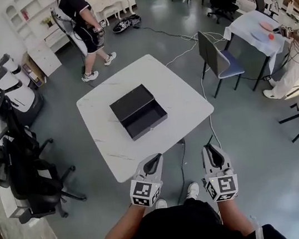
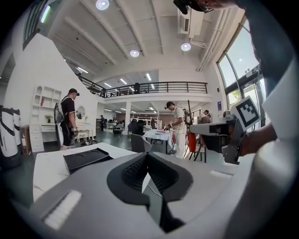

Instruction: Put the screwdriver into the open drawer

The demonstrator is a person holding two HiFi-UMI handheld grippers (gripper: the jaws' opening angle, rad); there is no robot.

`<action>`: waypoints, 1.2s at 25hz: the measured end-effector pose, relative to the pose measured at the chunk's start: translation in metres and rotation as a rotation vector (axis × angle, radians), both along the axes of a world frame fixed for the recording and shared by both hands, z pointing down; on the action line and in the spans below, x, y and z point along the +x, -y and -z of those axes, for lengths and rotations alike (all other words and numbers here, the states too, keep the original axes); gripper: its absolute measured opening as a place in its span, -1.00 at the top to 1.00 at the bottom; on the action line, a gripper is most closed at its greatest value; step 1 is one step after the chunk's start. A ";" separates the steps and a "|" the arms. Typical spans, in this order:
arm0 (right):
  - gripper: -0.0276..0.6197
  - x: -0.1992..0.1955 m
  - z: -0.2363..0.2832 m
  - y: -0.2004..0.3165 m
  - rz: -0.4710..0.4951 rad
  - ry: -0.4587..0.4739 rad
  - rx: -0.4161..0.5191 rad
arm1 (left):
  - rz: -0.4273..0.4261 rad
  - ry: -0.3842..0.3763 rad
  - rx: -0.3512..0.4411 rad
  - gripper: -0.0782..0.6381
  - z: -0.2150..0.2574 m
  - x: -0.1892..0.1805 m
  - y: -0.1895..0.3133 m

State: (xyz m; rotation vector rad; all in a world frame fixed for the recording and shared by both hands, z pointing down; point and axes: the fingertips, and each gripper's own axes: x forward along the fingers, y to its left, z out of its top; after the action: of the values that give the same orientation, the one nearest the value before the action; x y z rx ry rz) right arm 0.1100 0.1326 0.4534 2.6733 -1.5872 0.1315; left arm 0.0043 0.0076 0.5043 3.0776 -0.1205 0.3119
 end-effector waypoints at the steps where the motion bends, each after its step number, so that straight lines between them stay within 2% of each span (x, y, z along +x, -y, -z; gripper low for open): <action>1: 0.73 0.007 0.001 0.001 0.013 0.018 0.016 | 0.012 0.002 -0.002 0.76 0.000 0.006 0.000; 8: 0.73 0.049 -0.003 0.003 0.098 0.031 0.025 | 0.105 0.017 -0.002 0.76 0.000 0.041 -0.006; 15: 0.73 0.080 -0.005 0.005 0.179 0.045 0.048 | 0.203 0.028 0.016 0.76 0.008 0.054 -0.014; 24: 0.73 0.088 -0.015 0.033 0.246 0.063 0.032 | 0.281 0.055 0.012 0.76 0.004 0.048 0.003; 30: 0.73 0.094 -0.022 0.071 0.279 0.023 -0.007 | 0.314 0.043 -0.012 0.76 -0.005 0.054 0.037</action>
State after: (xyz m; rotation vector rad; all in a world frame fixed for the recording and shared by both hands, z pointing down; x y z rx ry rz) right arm 0.2044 0.0615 0.4750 2.4206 -1.9397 0.1604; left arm 0.0584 -0.0294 0.5096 2.9745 -0.5925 0.3581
